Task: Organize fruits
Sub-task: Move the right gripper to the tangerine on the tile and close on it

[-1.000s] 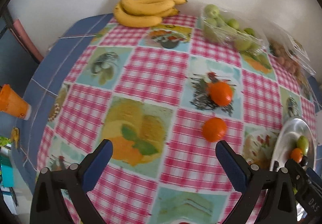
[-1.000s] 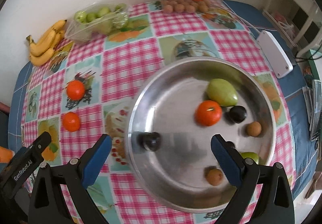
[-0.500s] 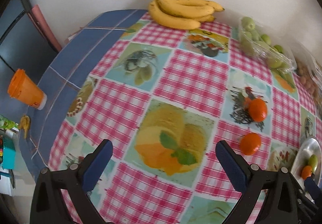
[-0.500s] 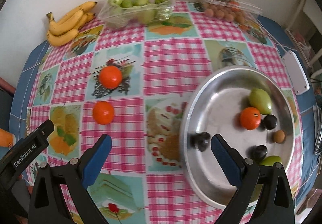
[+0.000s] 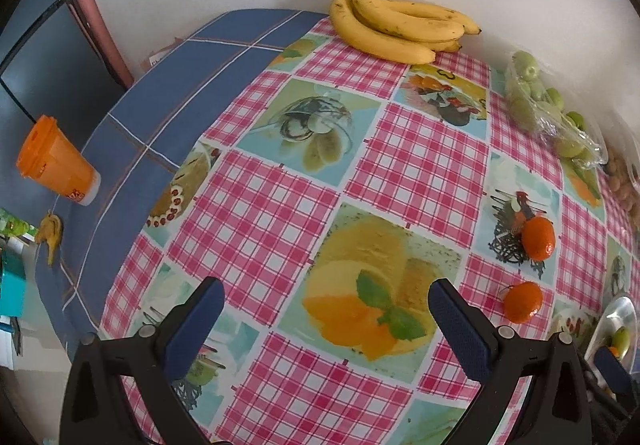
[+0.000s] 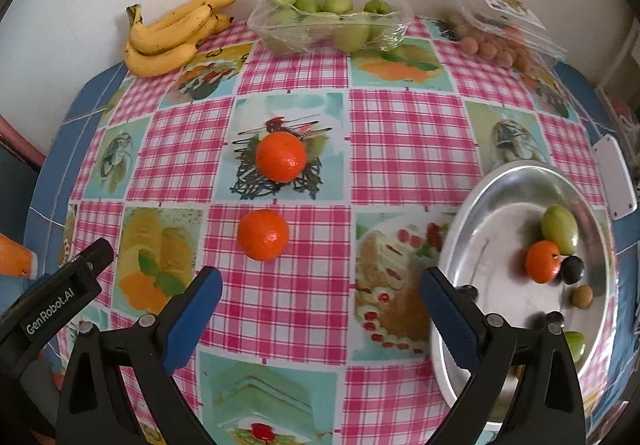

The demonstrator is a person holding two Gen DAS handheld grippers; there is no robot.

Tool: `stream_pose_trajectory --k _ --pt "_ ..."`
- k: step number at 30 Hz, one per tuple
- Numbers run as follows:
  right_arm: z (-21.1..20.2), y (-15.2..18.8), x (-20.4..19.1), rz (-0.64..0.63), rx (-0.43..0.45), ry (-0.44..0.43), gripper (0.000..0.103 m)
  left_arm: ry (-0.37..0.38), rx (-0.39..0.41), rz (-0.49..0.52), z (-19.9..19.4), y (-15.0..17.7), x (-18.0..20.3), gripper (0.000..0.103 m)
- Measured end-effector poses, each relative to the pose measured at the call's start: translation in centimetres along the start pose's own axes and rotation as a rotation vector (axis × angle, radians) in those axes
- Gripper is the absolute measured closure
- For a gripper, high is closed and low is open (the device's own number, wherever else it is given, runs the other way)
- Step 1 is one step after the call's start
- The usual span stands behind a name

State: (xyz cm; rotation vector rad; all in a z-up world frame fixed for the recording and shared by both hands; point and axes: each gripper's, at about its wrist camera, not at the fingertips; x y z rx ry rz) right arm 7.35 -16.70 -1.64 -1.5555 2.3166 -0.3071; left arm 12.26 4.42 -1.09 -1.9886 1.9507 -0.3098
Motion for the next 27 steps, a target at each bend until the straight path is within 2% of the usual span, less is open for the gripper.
stream_pose_trajectory --k 7,14,27 --pt "-0.3 -1.1 0.9 0.061 0.047 -0.039 0.004 0.063 -0.003 -0.019 0.3 -0.9 -1.0 0.0" --pt "-0.5 -2.0 1.1 0.093 0.078 -0.072 0.004 0.176 0.001 -0.019 0.7 -2.2 -2.1 0.0" --pt "2.1 -1.4 -1.5 0.0 0.042 -0.029 0.005 0.187 -0.03 -0.102 2.8 -3.7 -5.5 0.001"
Point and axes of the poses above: each gripper's, at about its wrist camera, not at the fingertips, and z roughly the way its jaws point, x to its right, y to its underside, and after that the axes turned 7 degrees about z, right-handed
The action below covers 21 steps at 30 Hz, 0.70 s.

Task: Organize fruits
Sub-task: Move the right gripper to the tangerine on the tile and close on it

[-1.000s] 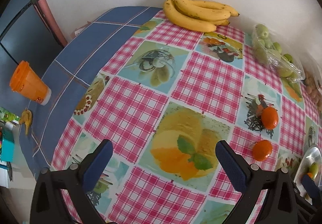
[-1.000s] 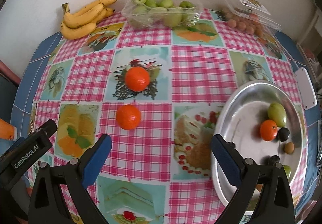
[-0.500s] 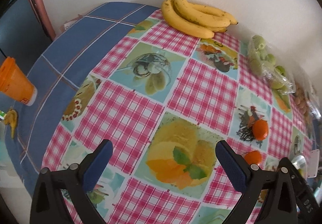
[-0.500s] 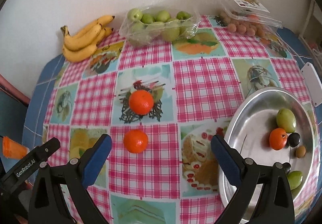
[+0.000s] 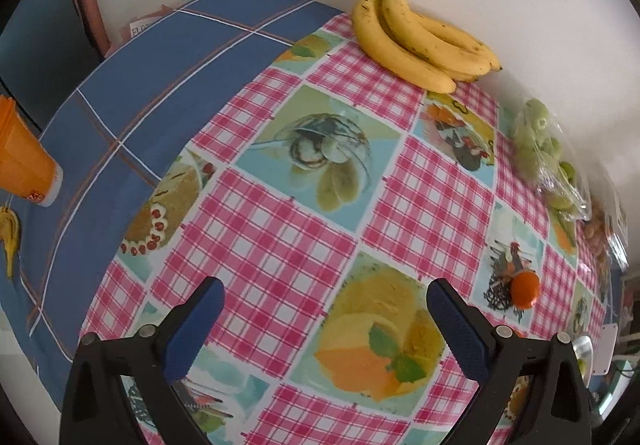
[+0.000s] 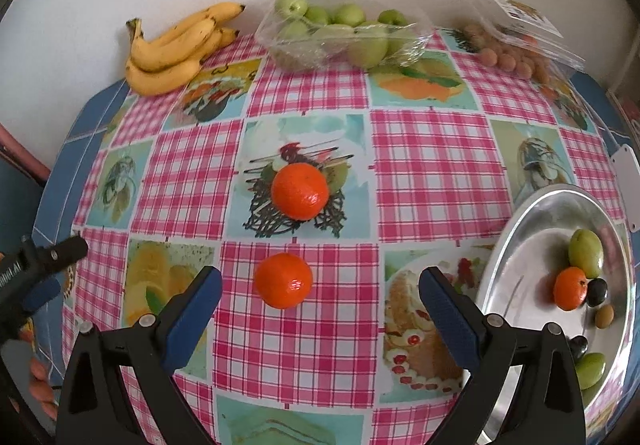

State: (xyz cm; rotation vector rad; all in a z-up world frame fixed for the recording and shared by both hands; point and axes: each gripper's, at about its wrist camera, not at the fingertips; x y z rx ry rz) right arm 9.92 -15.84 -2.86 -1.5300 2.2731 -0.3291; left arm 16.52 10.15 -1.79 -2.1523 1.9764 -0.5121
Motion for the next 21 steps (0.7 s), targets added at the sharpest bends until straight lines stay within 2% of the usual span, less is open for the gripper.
stream_pose_trajectory --k 4,9,19,21 --pt "0.6 0.1 -0.5 -0.018 -0.011 0.0 0.005 -0.005 0.004 -0.008 -0.2 -0.1 -0.3 0.002" --pt "0.8 0.1 -0.5 -0.013 -0.017 -0.014 0.015 0.014 0.0 0.042 -0.1 0.4 1.6 0.002" --pt "1.1 -0.5 1.1 0.055 -0.015 -0.025 0.017 0.041 -0.047 0.093 1.5 1.1 3.6 0.004" --pt "1.1 -0.6 1.4 0.066 -0.014 -0.023 0.022 0.051 -0.053 0.103 2.0 1.2 4.0 0.005"
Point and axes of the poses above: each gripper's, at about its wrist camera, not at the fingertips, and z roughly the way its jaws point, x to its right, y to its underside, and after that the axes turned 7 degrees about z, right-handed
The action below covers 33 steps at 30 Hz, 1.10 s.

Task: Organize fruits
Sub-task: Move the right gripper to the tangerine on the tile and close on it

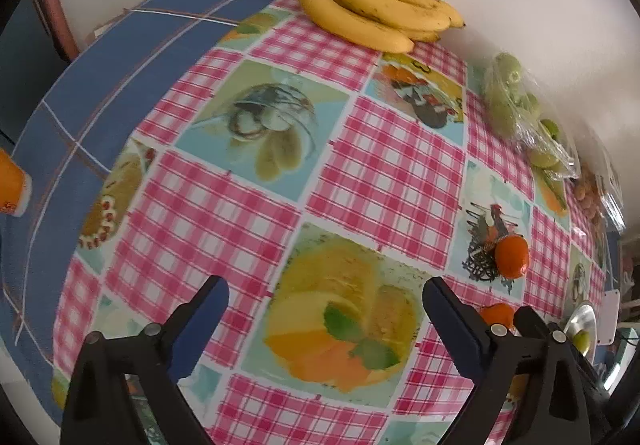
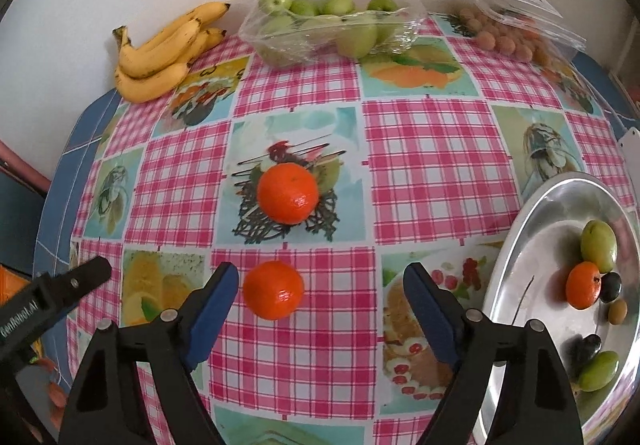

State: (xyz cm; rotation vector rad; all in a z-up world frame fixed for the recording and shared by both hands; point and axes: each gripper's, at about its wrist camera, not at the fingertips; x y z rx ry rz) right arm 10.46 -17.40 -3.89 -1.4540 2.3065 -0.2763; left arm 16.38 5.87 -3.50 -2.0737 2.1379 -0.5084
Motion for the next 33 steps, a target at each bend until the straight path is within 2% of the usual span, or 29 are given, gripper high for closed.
stream_pose_trajectory --k 2,7,16,18,26,33 --pt "0.0 -0.2 0.4 0.01 0.003 0.0 0.028 0.005 -0.003 0.014 0.3 -0.1 0.3 0.006" --pt "-0.1 -1.1 1.1 0.039 0.014 -0.011 0.03 0.037 -0.001 0.055 0.4 0.1 2.0 0.008" --pt "1.3 -2.9 0.2 0.039 0.007 -0.04 0.042 0.059 -0.001 0.083 1.6 -0.2 4.0 0.013" --pt "2.0 -3.2 -0.2 0.04 0.002 -0.044 0.046 0.061 -0.003 0.078 2.0 -0.3 4.1 0.013" --pt "3.3 -3.9 -1.9 -0.002 -0.008 -0.057 0.048 0.061 -0.018 0.079 2.8 -0.3 4.4 0.013" --pt "3.7 -4.0 -3.0 -0.027 -0.011 -0.074 0.061 0.057 -0.019 0.077 2.6 -0.3 4.3 0.013"
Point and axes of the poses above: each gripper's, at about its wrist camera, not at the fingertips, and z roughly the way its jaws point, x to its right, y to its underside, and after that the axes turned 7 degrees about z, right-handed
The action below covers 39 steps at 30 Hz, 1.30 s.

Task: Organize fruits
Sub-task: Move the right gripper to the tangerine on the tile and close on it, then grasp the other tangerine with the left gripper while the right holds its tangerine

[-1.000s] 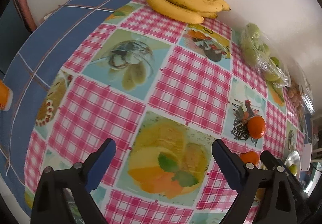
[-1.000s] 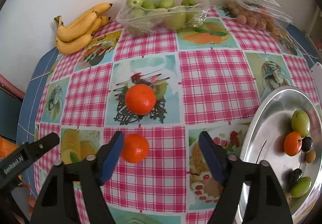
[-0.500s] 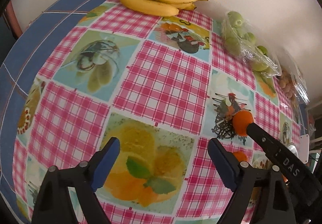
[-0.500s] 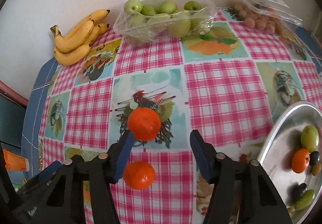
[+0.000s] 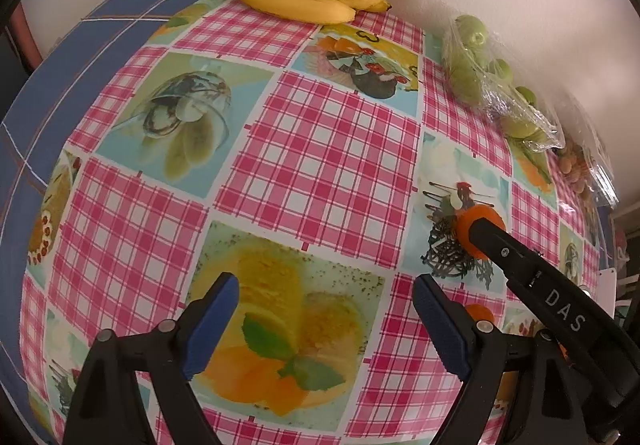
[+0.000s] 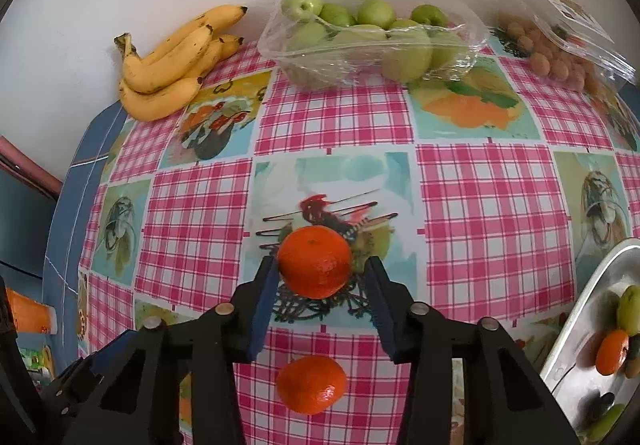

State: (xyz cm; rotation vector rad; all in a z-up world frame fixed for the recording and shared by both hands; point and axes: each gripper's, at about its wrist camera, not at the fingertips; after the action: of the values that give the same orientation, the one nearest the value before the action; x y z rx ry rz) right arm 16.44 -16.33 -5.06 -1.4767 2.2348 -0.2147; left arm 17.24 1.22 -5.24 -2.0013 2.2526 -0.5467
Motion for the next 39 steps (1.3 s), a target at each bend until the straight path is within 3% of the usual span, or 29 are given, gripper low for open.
stream_pose_trajectory --k 10,14,21,23,26,39 --pt "-0.4 0.2 0.5 0.023 -0.005 -0.039 0.067 0.01 -0.008 -0.01 -0.1 0.0 0.2 0.013" --pt "-1.7 0.2 1.1 0.03 0.013 -0.051 0.081 0.024 0.002 -0.004 -0.5 0.0 0.9 0.013" --pt "-2.9 0.1 2.2 0.058 0.027 -0.073 0.081 0.023 0.002 -0.011 -0.6 0.1 1.4 0.013" --pt "-2.7 0.0 2.2 0.059 0.029 -0.089 0.079 0.004 0.012 -0.043 -0.7 0.1 0.6 0.013" --pt "-2.0 -0.1 1.7 0.044 0.021 -0.077 0.064 -0.014 0.03 -0.075 -0.8 -0.1 -0.2 0.013" --pt "0.6 -0.5 -0.4 -0.016 -0.01 -0.047 0.057 -0.014 0.01 -0.09 0.1 -0.1 -1.3 0.013"
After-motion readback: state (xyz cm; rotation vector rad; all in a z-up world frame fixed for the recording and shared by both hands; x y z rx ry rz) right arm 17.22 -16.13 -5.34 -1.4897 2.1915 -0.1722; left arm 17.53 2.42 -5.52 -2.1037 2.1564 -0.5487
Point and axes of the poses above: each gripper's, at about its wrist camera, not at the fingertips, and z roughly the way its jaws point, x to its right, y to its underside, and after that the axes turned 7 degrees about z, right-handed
